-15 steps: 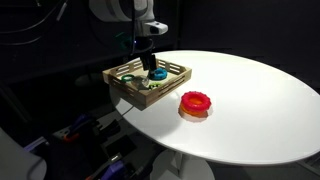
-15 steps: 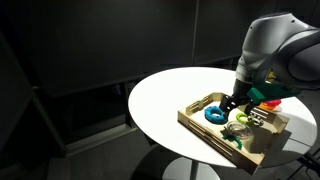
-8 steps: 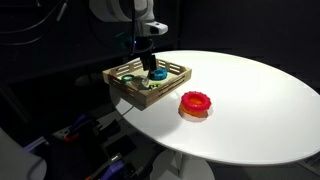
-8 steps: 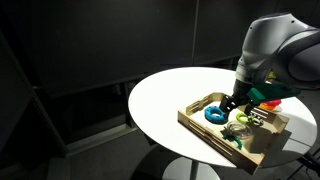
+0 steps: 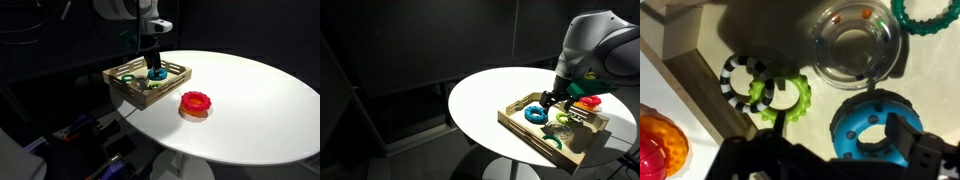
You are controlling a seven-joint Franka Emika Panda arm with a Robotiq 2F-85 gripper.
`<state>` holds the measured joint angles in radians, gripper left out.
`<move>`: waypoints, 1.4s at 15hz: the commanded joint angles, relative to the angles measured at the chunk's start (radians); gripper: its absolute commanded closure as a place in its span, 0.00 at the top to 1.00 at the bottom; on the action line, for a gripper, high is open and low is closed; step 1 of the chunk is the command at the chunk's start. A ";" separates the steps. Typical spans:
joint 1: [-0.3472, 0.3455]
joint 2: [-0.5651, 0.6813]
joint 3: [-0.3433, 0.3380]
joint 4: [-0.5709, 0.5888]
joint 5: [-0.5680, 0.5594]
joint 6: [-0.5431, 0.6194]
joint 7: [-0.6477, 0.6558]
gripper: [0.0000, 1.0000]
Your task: Remove the blue ring from the crate and put it on the table
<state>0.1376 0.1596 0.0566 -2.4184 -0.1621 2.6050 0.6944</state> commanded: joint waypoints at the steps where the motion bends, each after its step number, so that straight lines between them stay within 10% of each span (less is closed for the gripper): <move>1: 0.010 0.011 -0.031 0.032 -0.026 -0.004 0.024 1.00; 21: 0.087 0.130 -0.095 0.133 -0.118 0.030 0.127 1.00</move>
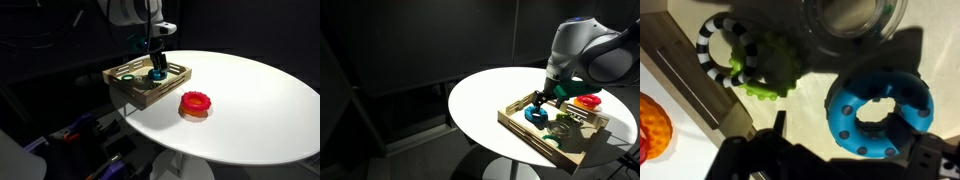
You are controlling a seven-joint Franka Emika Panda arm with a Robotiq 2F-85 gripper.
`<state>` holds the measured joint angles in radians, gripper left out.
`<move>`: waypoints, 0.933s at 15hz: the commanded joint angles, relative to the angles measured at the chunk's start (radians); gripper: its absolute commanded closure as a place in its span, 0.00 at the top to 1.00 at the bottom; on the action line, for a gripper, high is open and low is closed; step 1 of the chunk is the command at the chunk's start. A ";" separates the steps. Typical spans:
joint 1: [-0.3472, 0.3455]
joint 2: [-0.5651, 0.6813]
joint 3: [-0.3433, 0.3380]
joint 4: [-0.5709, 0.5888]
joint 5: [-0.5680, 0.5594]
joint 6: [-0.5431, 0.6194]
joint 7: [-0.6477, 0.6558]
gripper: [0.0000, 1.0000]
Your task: Remove the blue ring from the crate and put it on the table
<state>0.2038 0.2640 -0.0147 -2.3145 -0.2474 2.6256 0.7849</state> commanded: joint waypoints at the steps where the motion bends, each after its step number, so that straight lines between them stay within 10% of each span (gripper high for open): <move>1: 0.024 0.030 -0.028 0.032 -0.033 0.011 0.038 1.00; 7: 0.042 0.051 -0.046 0.047 -0.032 0.009 0.037 0.85; 14: 0.060 0.061 -0.061 0.062 -0.035 0.006 0.043 0.35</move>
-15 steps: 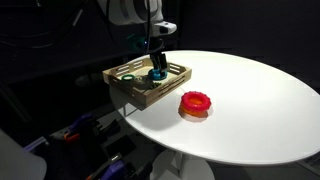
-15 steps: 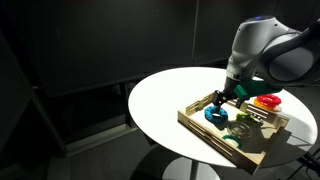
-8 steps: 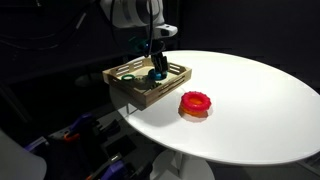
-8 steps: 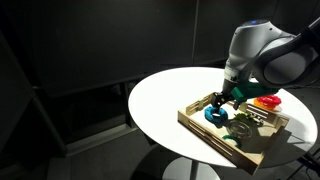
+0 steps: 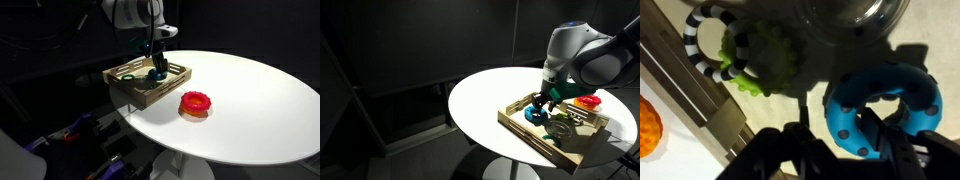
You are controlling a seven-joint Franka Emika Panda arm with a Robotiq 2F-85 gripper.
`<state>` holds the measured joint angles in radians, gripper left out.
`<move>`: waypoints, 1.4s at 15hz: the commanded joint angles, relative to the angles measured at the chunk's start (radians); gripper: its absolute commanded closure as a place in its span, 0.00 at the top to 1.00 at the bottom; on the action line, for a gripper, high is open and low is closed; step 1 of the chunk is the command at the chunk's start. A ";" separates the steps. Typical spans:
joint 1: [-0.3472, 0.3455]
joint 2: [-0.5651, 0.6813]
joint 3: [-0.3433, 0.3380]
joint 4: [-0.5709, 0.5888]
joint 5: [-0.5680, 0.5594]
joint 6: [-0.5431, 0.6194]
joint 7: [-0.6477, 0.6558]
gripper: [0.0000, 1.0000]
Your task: Remove the blue ring from the crate and put it on the table
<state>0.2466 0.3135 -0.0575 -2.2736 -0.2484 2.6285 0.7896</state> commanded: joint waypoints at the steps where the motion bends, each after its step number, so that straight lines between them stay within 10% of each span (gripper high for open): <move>1: 0.019 0.010 -0.019 0.022 -0.033 0.001 0.040 0.29; 4: 0.022 0.006 -0.022 0.026 -0.034 -0.002 0.045 0.08; 21: -0.038 -0.075 -0.032 0.108 -0.023 -0.093 0.018 0.10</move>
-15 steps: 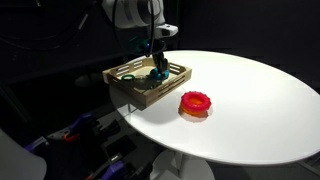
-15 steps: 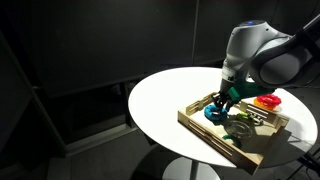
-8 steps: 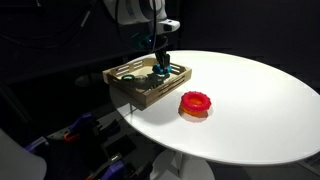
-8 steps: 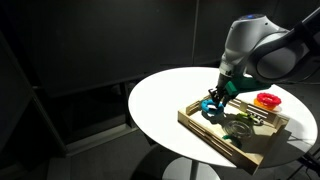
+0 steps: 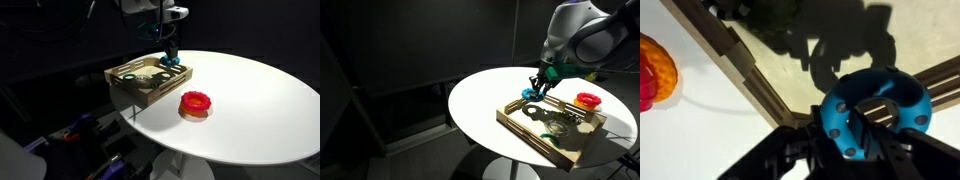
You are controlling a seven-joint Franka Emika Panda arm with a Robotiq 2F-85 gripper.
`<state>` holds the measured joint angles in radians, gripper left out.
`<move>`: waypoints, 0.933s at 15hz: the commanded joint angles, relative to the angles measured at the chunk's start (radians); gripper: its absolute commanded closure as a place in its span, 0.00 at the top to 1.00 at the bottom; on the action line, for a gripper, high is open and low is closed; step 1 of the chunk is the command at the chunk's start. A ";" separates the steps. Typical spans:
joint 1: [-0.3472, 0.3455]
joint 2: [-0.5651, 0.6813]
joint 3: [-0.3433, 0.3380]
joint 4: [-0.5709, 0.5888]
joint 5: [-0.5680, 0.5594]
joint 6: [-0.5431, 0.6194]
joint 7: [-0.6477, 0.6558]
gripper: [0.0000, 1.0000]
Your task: Remove the blue ring from the crate and put it on the table
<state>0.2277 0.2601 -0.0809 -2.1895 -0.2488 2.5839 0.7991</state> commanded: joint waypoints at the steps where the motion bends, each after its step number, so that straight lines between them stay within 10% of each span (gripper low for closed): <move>1: -0.025 -0.023 -0.013 0.028 -0.028 -0.054 0.011 0.10; 14: -0.084 0.015 -0.102 0.055 -0.212 -0.107 0.096 0.10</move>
<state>0.1519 0.2616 -0.1728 -2.1567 -0.4122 2.5052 0.8476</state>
